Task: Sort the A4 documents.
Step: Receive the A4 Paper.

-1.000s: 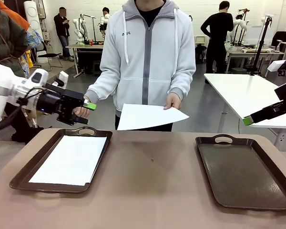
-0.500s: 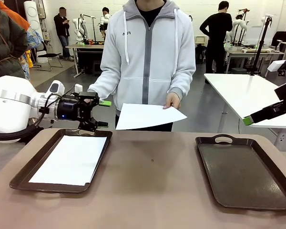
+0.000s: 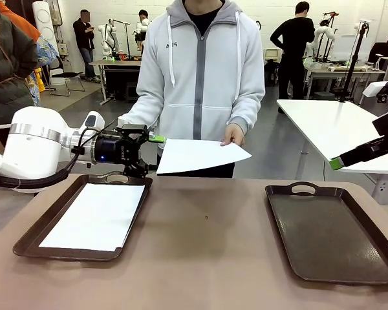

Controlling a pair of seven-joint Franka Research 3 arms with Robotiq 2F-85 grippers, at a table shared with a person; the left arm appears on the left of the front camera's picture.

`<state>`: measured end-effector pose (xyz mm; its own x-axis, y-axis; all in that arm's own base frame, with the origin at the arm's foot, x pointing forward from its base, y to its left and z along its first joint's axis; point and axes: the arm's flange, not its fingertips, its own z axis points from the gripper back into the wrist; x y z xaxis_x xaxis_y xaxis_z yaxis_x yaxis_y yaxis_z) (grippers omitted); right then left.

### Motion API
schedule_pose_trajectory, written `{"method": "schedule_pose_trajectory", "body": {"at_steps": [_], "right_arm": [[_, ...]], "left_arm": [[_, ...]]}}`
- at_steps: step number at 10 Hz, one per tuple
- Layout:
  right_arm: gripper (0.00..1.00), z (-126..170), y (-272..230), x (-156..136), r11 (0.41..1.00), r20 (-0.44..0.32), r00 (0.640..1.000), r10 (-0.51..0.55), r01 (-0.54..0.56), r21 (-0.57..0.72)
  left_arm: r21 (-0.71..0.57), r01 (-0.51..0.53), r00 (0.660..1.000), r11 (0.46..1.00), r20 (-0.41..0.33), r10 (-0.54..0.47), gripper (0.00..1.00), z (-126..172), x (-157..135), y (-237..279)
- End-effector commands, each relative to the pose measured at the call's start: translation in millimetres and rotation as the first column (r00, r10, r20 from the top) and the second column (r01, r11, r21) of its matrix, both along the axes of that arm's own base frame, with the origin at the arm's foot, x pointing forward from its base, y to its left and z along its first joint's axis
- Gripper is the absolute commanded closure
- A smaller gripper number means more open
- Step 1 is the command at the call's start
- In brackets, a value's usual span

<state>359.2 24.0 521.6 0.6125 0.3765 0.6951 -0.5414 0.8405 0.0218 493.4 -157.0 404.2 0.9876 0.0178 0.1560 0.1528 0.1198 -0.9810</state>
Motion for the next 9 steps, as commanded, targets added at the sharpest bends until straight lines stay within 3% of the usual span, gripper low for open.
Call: {"method": "schedule_pose_trajectory", "body": {"at_steps": [1, 9], "right_arm": [[0.00, -1, 0, 1, 1.000, -0.003, 1.000, 0.004, -0.004, 0.004], [0.00, -1, 0, 1, 1.000, -0.003, 1.000, 0.004, -0.004, 0.004]], "left_arm": [[-0.027, 0.003, 0.999, 1.000, -0.039, -0.004, 0.00, 0, 15, -8], [-0.133, 0.042, 0.997, 0.990, -0.065, -0.051, 0.00, -18, 33, -23]]}}
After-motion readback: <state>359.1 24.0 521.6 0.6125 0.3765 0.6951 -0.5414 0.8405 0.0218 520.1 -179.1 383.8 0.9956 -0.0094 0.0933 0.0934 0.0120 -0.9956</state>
